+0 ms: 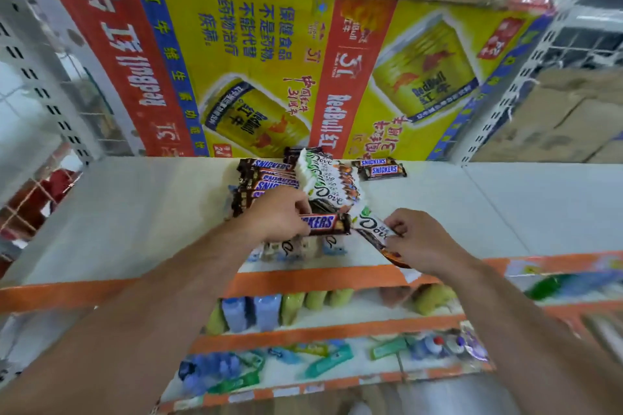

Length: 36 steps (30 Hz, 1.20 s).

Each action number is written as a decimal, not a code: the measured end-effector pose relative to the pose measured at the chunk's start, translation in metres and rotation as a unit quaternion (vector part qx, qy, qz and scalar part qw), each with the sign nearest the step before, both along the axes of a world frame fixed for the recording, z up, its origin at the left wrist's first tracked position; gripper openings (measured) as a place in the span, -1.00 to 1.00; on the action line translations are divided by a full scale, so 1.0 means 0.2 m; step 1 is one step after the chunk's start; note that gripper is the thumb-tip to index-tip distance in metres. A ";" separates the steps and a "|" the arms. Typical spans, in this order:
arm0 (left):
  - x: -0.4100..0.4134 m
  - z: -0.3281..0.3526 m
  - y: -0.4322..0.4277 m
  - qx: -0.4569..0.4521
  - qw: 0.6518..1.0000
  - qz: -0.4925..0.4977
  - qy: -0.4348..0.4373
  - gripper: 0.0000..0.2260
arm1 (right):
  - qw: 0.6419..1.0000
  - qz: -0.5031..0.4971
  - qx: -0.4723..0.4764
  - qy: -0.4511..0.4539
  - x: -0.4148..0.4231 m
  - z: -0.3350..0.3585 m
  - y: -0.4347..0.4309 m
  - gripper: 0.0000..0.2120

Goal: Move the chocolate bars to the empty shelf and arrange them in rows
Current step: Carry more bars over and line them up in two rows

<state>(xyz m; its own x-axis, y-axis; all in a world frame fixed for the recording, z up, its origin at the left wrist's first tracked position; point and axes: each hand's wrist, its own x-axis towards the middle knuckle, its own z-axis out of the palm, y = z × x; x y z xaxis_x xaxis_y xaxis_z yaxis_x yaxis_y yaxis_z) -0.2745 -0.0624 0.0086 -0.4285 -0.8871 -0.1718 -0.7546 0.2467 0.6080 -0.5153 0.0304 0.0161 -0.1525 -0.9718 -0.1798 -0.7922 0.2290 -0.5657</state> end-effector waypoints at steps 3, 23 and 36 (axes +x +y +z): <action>-0.12 0.03 0.03 0.036 0.999 -0.032 0.024 -0.86 | 0.998 -0.046 0.001 -0.052 -0.12 0.04 0.13 -0.86; -1.58 0.13 0.61 0.121 0.981 -0.122 0.090 -0.90 | 0.969 -0.122 -0.053 -0.207 -1.29 0.15 1.02 -0.81; -2.67 0.13 0.82 0.152 0.960 -0.221 0.078 -0.90 | 0.959 -0.211 -0.060 -0.180 -2.11 0.09 1.47 -0.76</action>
